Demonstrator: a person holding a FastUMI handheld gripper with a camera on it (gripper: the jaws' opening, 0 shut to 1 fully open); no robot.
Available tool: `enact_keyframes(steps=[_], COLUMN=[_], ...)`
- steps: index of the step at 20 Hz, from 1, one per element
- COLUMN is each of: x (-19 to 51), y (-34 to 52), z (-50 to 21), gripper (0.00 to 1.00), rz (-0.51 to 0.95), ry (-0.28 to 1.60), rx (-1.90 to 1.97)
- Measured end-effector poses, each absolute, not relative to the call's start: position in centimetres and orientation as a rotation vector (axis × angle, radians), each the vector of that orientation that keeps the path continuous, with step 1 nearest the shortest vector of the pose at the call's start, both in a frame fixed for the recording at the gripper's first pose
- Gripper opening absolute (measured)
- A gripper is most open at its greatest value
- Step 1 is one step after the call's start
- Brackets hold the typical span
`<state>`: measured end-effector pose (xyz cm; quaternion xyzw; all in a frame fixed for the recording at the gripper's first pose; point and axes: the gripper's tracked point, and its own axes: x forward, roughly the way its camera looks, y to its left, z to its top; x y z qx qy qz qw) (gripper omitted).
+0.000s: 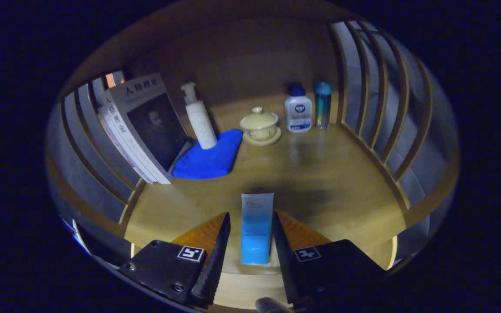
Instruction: Pull open the drawer, take out the items inside it, and place them on the countertop above the cabinet.
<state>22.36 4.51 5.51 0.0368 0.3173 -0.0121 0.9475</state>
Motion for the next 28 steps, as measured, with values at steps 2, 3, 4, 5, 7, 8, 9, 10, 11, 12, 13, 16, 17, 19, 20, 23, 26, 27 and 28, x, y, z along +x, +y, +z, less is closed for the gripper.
enact_keyframes(steps=[2,3,4,5,7,8,9,10,11,12,13,16,17,19,20,23,26,27,28], x=[20.4,19.3,18.0,16.3,13.4,12.0,10.6,8.9,7.4,6.2,5.0,1.2,0.1,-1.7,-2.6,-5.0,-6.6,-6.8,-6.9], y=[5.2,5.4,5.4,5.5,5.9,6.2,6.5,7.0,7.5,7.6,7.5,7.6,7.9,6.9,6.4,5.7,4.1,4.2,4.4], z=[6.8,7.1,7.3,7.3,7.6,7.8,7.7,7.7,7.9,7.9,7.6,6.0,5.0,3.3,2.6,0.2,-2.0,-3.1,-4.3], gripper=[0.77,0.83,0.88,0.93,0.93,0.93,0.93,0.95,0.98,0.98,0.97,0.97,0.97,0.97,0.97,0.97,0.97,0.97,0.97], rz=[0.011,0.023,0.033,0.046,0.075,0.086,0.097,0.121,0.135,0.146,0.143,0.115,0.116,0.073,0.050,0.041,-0.015,-0.017,-0.019], ry=[0.565,0.525,0.491,0.461,0.364,0.314,0.271,0.240,0.200,0.161,0.127,0.046,0.042,0.038,0.042,0.051,0.046,0.052,0.066], rx=[0.092,0.099,0.100,0.094,0.096,0.095,0.090,0.081,0.077,0.066,0.053,0.066,0.063,0.051,0.057,0.026,-0.066,-0.079,-0.082])
